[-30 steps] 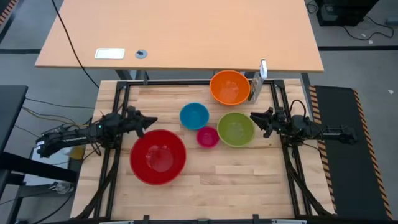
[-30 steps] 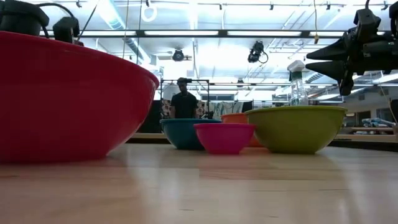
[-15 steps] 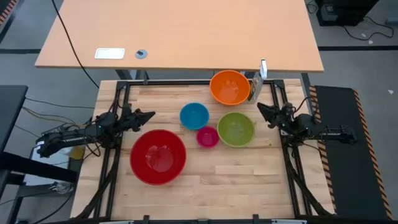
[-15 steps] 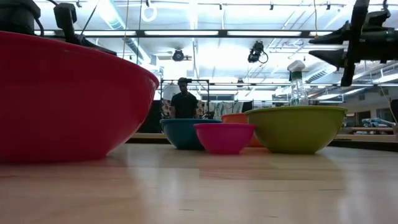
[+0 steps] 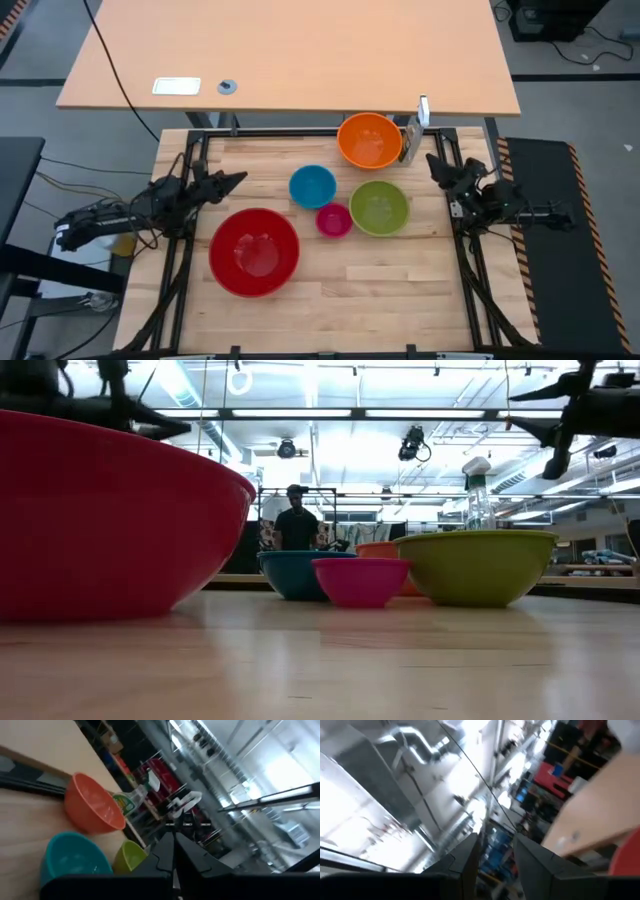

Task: Nest bowls inside each other
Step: Stack the orange bowl on the red bowl

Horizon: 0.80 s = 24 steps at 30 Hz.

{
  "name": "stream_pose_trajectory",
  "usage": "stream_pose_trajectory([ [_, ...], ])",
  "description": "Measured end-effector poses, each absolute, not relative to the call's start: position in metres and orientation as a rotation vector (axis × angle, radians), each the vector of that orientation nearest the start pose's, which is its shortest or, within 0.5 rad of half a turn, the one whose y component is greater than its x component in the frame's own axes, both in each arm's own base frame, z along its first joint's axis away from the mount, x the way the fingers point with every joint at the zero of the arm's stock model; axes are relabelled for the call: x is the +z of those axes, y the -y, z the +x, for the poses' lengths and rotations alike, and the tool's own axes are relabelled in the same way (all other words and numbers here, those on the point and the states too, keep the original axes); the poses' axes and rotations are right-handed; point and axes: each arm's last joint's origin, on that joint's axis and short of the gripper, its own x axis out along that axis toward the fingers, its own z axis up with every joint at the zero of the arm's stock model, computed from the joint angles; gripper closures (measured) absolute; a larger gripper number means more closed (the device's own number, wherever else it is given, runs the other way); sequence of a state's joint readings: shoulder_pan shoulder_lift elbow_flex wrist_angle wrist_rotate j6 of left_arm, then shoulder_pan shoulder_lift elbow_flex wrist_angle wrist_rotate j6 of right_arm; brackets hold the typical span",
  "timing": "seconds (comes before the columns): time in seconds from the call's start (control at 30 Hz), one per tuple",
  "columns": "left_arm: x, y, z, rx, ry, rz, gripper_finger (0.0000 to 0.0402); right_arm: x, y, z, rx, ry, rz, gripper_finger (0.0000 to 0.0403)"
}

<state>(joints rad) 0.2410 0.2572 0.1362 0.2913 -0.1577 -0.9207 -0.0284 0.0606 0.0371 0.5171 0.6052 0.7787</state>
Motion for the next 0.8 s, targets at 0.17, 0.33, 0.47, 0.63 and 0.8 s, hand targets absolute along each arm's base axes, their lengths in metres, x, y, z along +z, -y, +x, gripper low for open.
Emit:
stream_pose_trajectory([
  [0.17, 0.245, -0.037, 0.119, 0.361, 0.259, -0.805, 0.0397, 0.237, 0.020, 0.096, -0.492, 0.578, 0.841, 0.0274],
  [0.33, 0.262, -0.046, 0.135, 0.458, 0.109, -0.784, 0.0398, 0.263, 0.021, 0.119, -0.589, 0.375, 0.746, 0.0275],
  [0.47, 0.271, -0.053, 0.149, 0.497, 0.041, -0.762, 0.0398, 0.279, 0.023, 0.143, -0.673, 0.082, 0.628, 0.0275],
  [0.63, 0.283, -0.060, 0.164, 0.545, 0.053, -0.752, 0.0385, 0.292, 0.034, 0.174, -0.674, -0.307, 0.474, 0.0274],
  [0.8, 0.290, -0.065, 0.177, 0.576, 0.038, -0.740, 0.0334, 0.297, 0.051, 0.207, -0.553, -0.596, 0.300, 0.0261],
])
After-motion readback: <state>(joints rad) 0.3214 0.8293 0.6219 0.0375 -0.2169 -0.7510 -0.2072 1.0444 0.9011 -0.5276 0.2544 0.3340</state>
